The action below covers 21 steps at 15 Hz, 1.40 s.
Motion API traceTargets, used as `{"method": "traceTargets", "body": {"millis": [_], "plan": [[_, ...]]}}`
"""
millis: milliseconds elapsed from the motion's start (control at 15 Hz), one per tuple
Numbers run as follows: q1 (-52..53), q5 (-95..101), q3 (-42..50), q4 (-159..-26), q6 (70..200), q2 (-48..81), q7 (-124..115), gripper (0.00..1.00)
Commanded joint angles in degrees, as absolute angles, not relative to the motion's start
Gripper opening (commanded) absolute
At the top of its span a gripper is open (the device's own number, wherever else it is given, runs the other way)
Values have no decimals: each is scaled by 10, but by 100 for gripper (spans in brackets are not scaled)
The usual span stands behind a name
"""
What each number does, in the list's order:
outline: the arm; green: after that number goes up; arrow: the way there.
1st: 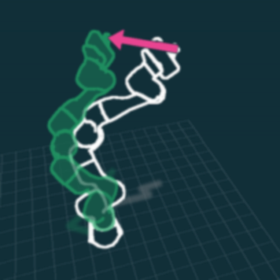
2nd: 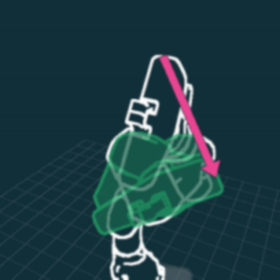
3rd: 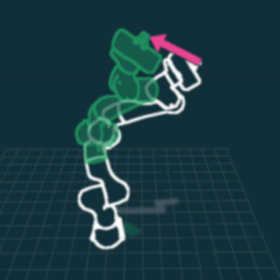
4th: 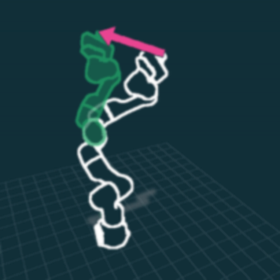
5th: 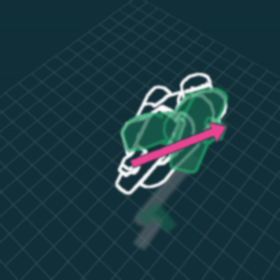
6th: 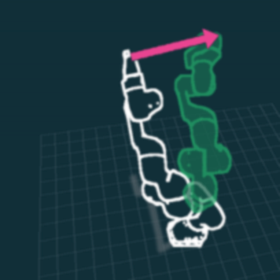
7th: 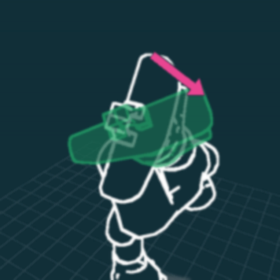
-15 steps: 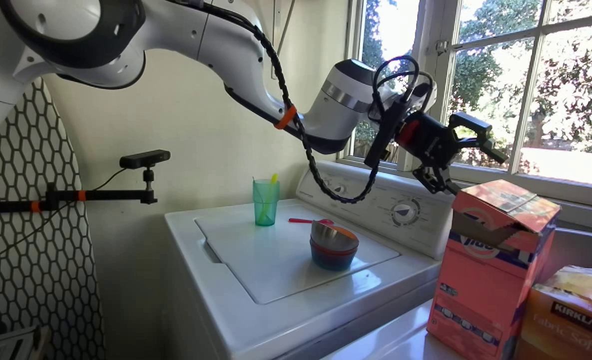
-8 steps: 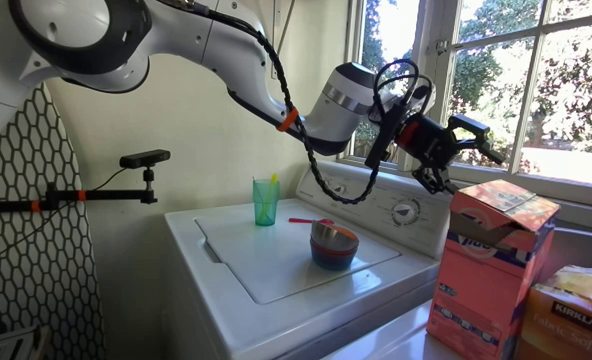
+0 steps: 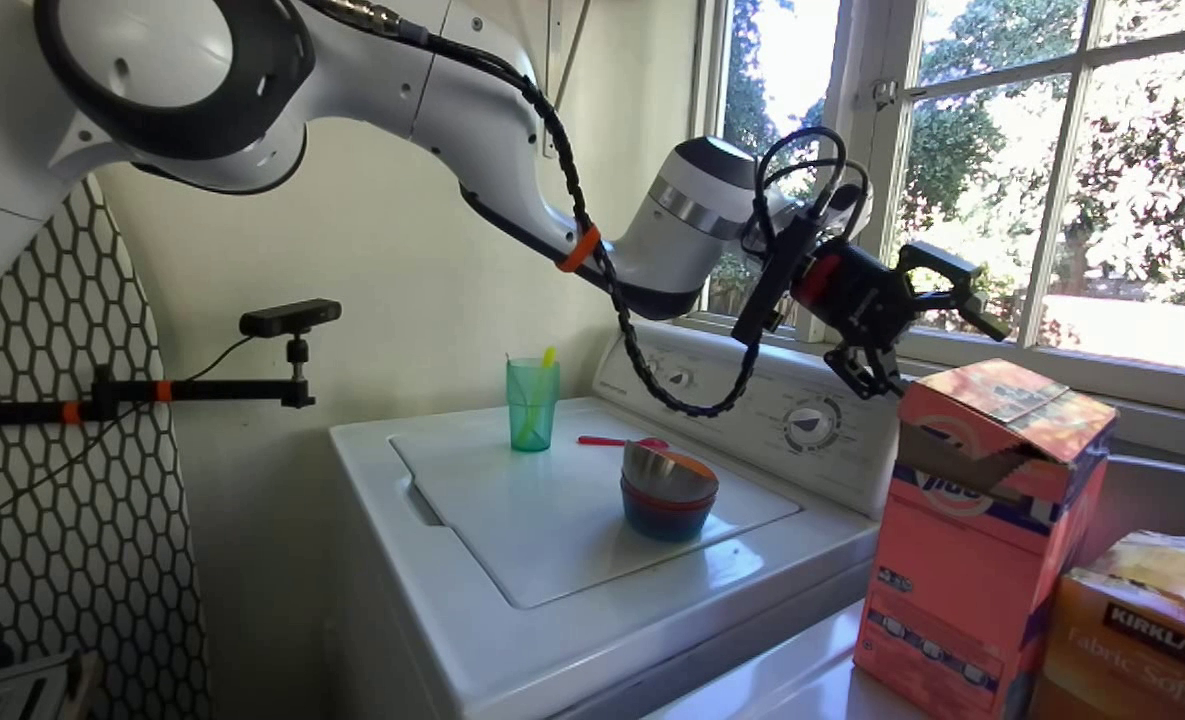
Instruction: Open the box
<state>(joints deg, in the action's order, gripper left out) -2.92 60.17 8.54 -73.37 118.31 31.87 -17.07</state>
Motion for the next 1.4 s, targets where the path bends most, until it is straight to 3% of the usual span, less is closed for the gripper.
{"method": "traceTargets", "body": {"millis": [0,800,1333], "plan": [[-25,603,93,-714,1169,326,-174,100],[-48,571,111,-672,1130,323,-201,100],[-111,339,94,-629,1094,318,-127,100]]}}
